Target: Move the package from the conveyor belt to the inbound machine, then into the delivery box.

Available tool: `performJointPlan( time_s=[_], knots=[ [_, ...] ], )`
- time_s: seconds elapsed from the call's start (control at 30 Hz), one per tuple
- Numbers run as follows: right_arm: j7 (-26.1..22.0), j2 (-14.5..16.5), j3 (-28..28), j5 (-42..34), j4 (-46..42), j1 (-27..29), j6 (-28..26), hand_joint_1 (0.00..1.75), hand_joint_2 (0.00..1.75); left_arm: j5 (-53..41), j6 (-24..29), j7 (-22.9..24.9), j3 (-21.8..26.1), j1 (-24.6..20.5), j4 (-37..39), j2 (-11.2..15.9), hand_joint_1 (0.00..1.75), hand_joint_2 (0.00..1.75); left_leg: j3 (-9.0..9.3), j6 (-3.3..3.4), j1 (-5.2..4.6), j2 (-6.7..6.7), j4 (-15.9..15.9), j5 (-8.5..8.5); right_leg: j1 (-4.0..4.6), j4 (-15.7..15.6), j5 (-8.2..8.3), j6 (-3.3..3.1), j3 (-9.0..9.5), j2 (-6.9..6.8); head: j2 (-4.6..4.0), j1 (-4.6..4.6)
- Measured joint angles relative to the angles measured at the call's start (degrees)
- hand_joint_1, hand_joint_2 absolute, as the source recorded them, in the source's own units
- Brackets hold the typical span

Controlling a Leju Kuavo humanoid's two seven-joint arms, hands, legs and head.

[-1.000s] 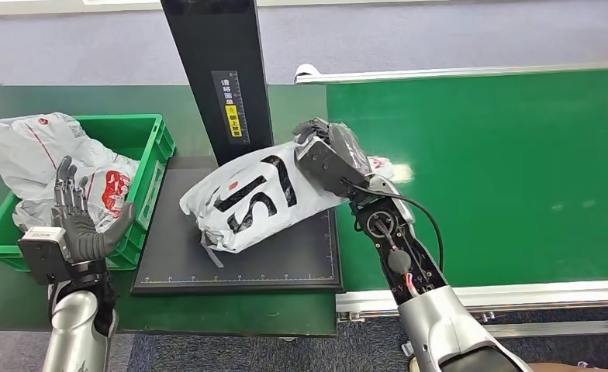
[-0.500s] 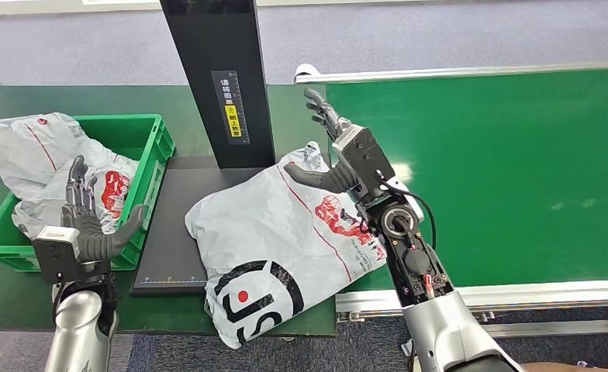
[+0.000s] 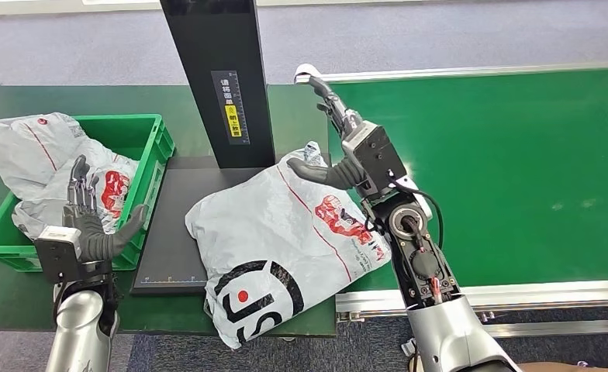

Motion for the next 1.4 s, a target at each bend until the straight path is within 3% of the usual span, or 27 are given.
performJointPlan(
  time_s=[0.1,0.23,0.4,0.67,1.0,1.27,1.4],
  knots=[
    [-0.6,-0.1,-0.1,-1.0,-1.1,0.4,-1.5,0.0,1.75,-0.9,-1.0,0.1,-0.7,0.2,-0.5,0.0,0.0,1.75,0.0,0.0,0.0,-0.01,0.0,0.0,0.0,0.0,0.0,0.0,0.0,0.0,0.0,0.0],
    [-1.2,-1.3,-1.2,-0.1,-6.6,2.9,-8.9,0.0,1.75,-5.0,-3.6,2.6,-4.0,1.7,-3.1,-0.2,0.0,1.75,-0.01,0.01,-0.01,-0.04,0.0,-0.01,-0.02,-0.1,-0.01,0.01,0.0,-0.02,0.0,-0.01],
    [-1.5,-3.7,-6.4,-1.4,-13.6,8.6,-13.5,0.0,1.75,-12.2,-6.4,8.8,-11.9,3.2,-4.8,0.3,0.0,1.75,-0.02,0.05,-0.04,-0.11,0.0,-0.04,-0.05,-0.1,-0.01,0.02,0.04,-0.03,-0.01,0.01],
    [-4.0,-6.3,-15.9,-2.7,-15.2,19.0,-14.8,0.0,1.75,-16.8,-7.9,12.6,-25.1,2.0,-2.5,2.4,0.0,1.75,-0.01,0.05,-0.03,-0.06,0.0,-0.05,-0.05,-0.1,-0.01,0.01,0.03,-0.04,0.01,-0.02],
    [-2.6,-6.2,-19.6,-2.0,-17.7,25.3,-16.1,0.0,1.75,-17.7,-6.7,13.3,-35.7,-3.9,11.9,1.3,0.0,1.75,0.0,0.05,-0.04,-0.06,0.0,-0.05,-0.06,-0.1,0.0,0.02,0.04,-0.01,0.0,-0.01],
    [-2.1,-5.5,-20.1,-2.1,-19.7,27.1,-16.2,0.0,1.75,-19.9,-2.5,13.5,-40.3,-10.9,27.2,-4.1,0.0,1.75,0.0,0.05,-0.05,-0.08,0.0,-0.04,-0.07,-0.1,0.01,0.02,0.06,-0.01,-0.01,-0.02],
    [-2.0,-4.9,-20.2,-2.2,-20.8,27.8,-16.2,0.0,1.75,-23.5,3.0,14.0,-42.7,-14.5,35.6,-7.3,0.0,1.75,0.01,0.05,-0.05,-0.08,0.0,-0.05,-0.07,-0.1,0.01,0.02,0.07,-0.01,-0.01,-0.02]
  ],
)
